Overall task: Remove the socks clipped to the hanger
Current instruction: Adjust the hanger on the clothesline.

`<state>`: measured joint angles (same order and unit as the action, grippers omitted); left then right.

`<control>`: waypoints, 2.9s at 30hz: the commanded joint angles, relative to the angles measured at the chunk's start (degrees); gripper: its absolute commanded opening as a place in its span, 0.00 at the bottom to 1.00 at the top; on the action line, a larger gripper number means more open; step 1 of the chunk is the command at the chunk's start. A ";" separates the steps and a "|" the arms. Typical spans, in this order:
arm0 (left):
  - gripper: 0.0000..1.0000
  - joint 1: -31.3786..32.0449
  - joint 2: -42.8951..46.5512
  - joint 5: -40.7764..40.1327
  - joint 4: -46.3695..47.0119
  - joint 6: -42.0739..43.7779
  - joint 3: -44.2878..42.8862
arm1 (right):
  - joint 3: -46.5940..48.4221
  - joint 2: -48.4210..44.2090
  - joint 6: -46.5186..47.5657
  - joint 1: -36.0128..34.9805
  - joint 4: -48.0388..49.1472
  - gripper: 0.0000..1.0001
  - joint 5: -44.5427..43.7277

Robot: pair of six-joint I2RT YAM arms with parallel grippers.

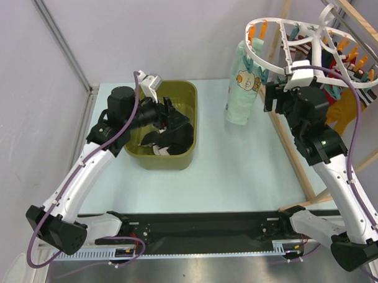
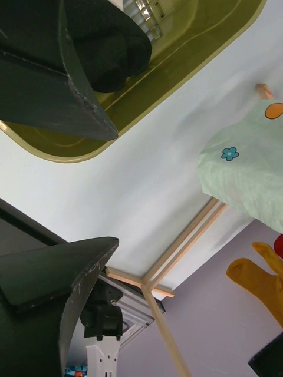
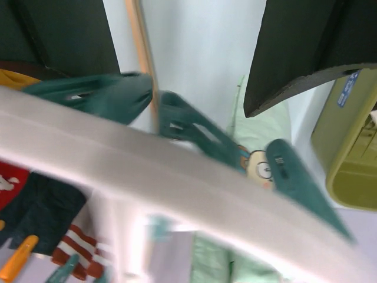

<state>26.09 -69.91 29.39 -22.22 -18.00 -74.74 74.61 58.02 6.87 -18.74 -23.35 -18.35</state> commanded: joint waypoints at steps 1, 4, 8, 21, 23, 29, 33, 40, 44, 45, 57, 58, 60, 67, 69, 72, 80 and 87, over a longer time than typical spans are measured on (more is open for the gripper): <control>0.72 0.02 -0.23 1.81 2.27 -0.63 0.12 | 2.03 1.39 2.18 -3.92 3.23 0.87 -3.09; 0.71 0.02 -0.32 2.08 2.35 -0.63 0.21 | 3.26 3.76 2.27 -8.58 3.66 0.87 -5.81; 0.71 0.02 -0.23 1.99 1.92 -0.28 -0.05 | 4.58 7.19 1.39 -12.54 4.63 0.88 -8.36; 0.71 0.02 0.12 2.25 1.83 -0.28 -0.49 | 14.06 18.27 -2.39 -15.27 -0.63 0.87 -5.38; 0.72 0.02 0.04 2.34 2.09 -0.28 -0.41 | 14.95 18.44 -3.53 -15.45 -2.39 0.87 -3.90; 0.71 0.02 -0.05 2.61 2.18 -0.55 -0.23 | 16.53 17.31 -9.59 -15.45 -8.54 0.88 0.24; 0.71 0.02 0.21 2.52 2.27 -0.55 -0.14 | 14.69 12.14 -13.55 -15.45 -10.48 0.95 0.07; 0.71 0.02 0.30 3.13 2.97 -1.25 -0.05 | 12.40 4.57 -16.89 -15.45 -14.60 0.98 1.82; 0.71 0.10 0.30 3.57 3.32 -1.60 -0.14 | 9.61 0.00 -20.31 -15.54 -21.53 0.95 4.28; 0.72 0.11 0.47 3.49 3.23 -1.51 -0.14 | 8.55 -1.23 -21.28 -15.54 -22.34 0.94 4.98; 0.72 4.49 -0.57 1.30 3.76 -1.60 -1.28 | 3.35 -15.74 -30.77 -15.45 -40.26 0.91 -0.08; 0.72 6.59 -0.93 0.16 3.67 -1.08 -1.63 | 4.57 -15.66 -31.56 -15.53 -42.11 0.90 -1.50; 0.71 8.18 -2.50 -0.38 3.06 -1.16 -2.51 | 4.84 -15.83 -34.20 -15.54 -47.82 0.88 -7.01; 0.71 10.91 -3.65 -1.44 4.81 -2.56 -2.95 | -0.16 -18.64 -35.35 -15.36 -49.60 0.88 -23.21; 0.71 11.26 -4.09 -1.26 4.90 -2.66 -3.48 | -0.69 -18.21 -35.87 -15.45 -46.53 0.88 -28.20; 0.70 11.44 -4.53 -1.17 4.46 -2.48 -4.27 | -0.34 -17.85 -33.78 -15.45 -40.21 0.89 -29.99; 0.70 11.62 -4.36 -1.18 4.11 -2.13 -3.84 | 0.98 -10.65 -12.46 -14.40 -20.46 0.94 -27.37; 0.70 11.53 -3.66 -1.09 3.68 -1.95 -3.66 | 3.26 -3.80 -1.61 -6.67 -9.09 0.96 -23.32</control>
<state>37.26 -74.48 28.49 -19.81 -19.59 -76.64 74.83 53.01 -2.74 -28.62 -41.21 -43.44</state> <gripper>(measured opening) 0.701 0.957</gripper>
